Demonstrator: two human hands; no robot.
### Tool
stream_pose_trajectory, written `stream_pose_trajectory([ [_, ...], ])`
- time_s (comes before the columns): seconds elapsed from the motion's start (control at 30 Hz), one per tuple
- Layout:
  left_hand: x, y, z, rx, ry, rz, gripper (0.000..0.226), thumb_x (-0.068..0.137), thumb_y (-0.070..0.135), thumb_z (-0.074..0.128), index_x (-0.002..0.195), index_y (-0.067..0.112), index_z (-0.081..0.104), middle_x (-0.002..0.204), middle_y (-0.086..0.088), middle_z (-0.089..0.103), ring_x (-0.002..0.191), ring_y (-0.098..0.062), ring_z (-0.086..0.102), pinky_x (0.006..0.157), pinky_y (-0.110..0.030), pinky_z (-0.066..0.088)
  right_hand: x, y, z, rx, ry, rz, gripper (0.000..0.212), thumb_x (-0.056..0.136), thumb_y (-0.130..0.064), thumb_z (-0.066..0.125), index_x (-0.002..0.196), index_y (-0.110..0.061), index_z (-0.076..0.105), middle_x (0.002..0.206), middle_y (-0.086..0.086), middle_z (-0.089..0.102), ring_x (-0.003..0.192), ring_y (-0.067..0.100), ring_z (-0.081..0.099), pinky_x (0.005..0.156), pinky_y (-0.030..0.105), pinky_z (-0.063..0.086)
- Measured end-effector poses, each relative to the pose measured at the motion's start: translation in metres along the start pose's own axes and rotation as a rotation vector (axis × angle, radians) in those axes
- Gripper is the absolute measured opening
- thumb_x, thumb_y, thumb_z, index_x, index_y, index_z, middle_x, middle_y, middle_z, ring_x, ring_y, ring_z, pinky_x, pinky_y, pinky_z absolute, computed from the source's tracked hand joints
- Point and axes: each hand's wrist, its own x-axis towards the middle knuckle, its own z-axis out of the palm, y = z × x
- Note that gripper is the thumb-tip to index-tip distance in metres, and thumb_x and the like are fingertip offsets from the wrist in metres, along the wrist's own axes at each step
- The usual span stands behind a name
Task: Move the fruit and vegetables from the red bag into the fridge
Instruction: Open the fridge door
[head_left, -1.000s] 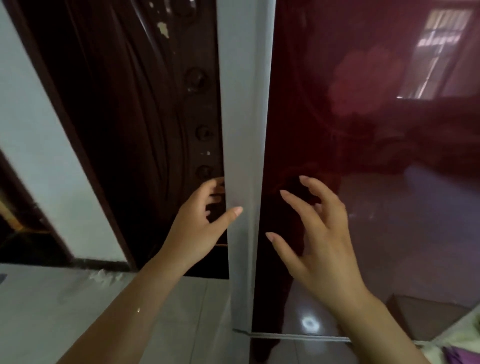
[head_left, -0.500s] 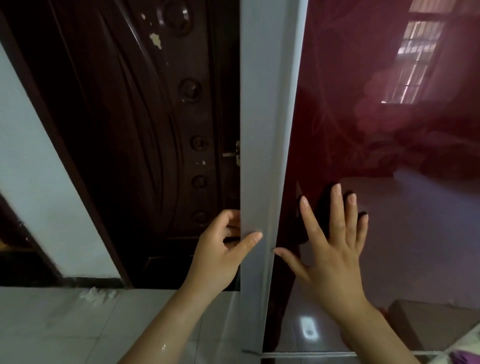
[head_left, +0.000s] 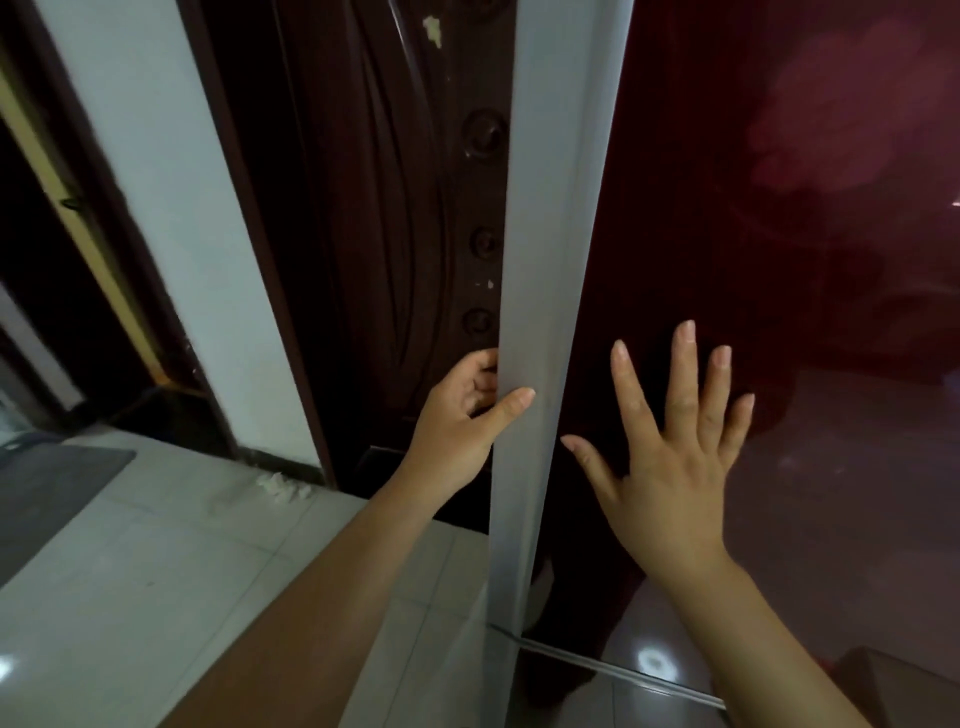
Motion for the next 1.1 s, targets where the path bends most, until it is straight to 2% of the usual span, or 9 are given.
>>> stream_pose_trajectory([
  [0.13,-0.006,-0.001,0.007,-0.002,0.067,0.027,0.037,0.086,0.018,0.063,0.122,0.015,0.055,0.106,0.005,0.067,0.097,-0.004,0.065,0.078,-0.015,0.051,-0.001,0.002,-0.004,0.031,-0.009,-0.017,0.083,0.078,-0.046,0.066,0.146,-0.03,0.022,0.156,0.007,0.003,0.144,0.018,-0.016,0.111,0.05,0.002],
  [0.3,-0.006,0.003,0.006,0.032,0.06,0.02,0.042,0.087,0.018,0.063,0.127,0.011,0.052,0.108,0.002,0.067,0.096,-0.004,0.066,0.077,-0.015,0.052,-0.003,0.009,-0.007,-0.013,-0.048,-0.048,0.087,0.077,-0.044,0.069,0.147,-0.03,0.02,0.157,0.004,0.002,0.144,0.018,-0.014,0.112,0.047,0.004],
  [0.43,-0.018,0.013,0.002,0.038,0.024,0.004,0.043,0.086,0.017,0.064,0.126,0.01,0.052,0.106,-0.001,0.068,0.093,-0.006,0.067,0.074,-0.015,0.052,-0.011,0.008,-0.021,-0.008,-0.08,-0.056,0.088,0.079,-0.044,0.067,0.148,-0.031,0.015,0.157,0.002,-0.002,0.144,0.018,-0.015,0.114,0.045,0.004],
  [0.53,-0.047,0.019,-0.002,0.007,0.015,-0.014,0.039,0.084,0.018,0.066,0.121,0.017,0.053,0.106,-0.004,0.068,0.093,-0.009,0.068,0.074,-0.017,0.053,-0.028,0.001,-0.041,0.01,-0.067,-0.068,0.087,0.079,-0.046,0.065,0.148,-0.032,0.014,0.157,0.003,0.0,0.145,0.021,-0.01,0.114,0.046,0.005],
  [0.63,-0.09,0.03,-0.005,-0.017,0.006,-0.019,0.035,0.082,0.019,0.068,0.113,0.025,0.053,0.104,-0.004,0.068,0.092,-0.01,0.068,0.073,-0.018,0.054,-0.056,-0.007,-0.072,0.049,-0.054,-0.056,0.083,0.08,-0.045,0.064,0.147,-0.03,0.018,0.157,0.004,0.003,0.145,0.024,-0.003,0.113,0.048,0.01],
  [0.83,-0.172,0.059,0.005,0.043,-0.014,-0.012,0.031,0.082,0.023,0.07,0.109,0.02,0.054,0.102,-0.003,0.066,0.094,-0.014,0.065,0.079,-0.023,0.055,-0.12,-0.018,-0.139,0.158,-0.141,0.007,0.074,0.085,-0.047,0.053,0.148,-0.026,0.02,0.158,0.003,0.0,0.145,0.027,0.003,0.108,0.05,0.027],
  [0.93,-0.211,0.066,0.014,0.079,0.011,0.025,0.023,0.084,0.021,0.068,0.102,0.024,0.055,0.101,0.003,0.065,0.095,-0.013,0.063,0.084,-0.028,0.054,-0.145,-0.016,-0.177,0.253,-0.214,0.046,0.078,0.083,-0.05,0.054,0.148,-0.024,0.019,0.159,-0.001,0.002,0.145,0.023,0.011,0.11,0.045,0.031],
  [1.03,-0.245,0.078,0.025,-0.016,-0.01,-0.003,0.019,0.084,0.018,0.067,0.1,0.021,0.058,0.102,0.002,0.067,0.094,-0.009,0.065,0.088,-0.026,0.053,-0.168,-0.015,-0.22,0.332,-0.22,0.139,0.078,0.081,-0.05,0.058,0.146,-0.023,0.025,0.156,-0.005,0.018,0.139,0.007,0.026,0.106,0.032,0.036],
  [1.1,-0.267,0.089,0.031,-0.05,-0.052,-0.03,0.02,0.084,0.019,0.066,0.102,0.016,0.059,0.101,0.001,0.067,0.091,-0.006,0.065,0.086,-0.022,0.053,-0.18,-0.017,-0.25,0.354,-0.235,0.233,0.075,0.078,-0.056,0.054,0.143,-0.025,0.033,0.149,-0.006,0.033,0.126,-0.003,0.036,0.101,0.025,0.039],
])
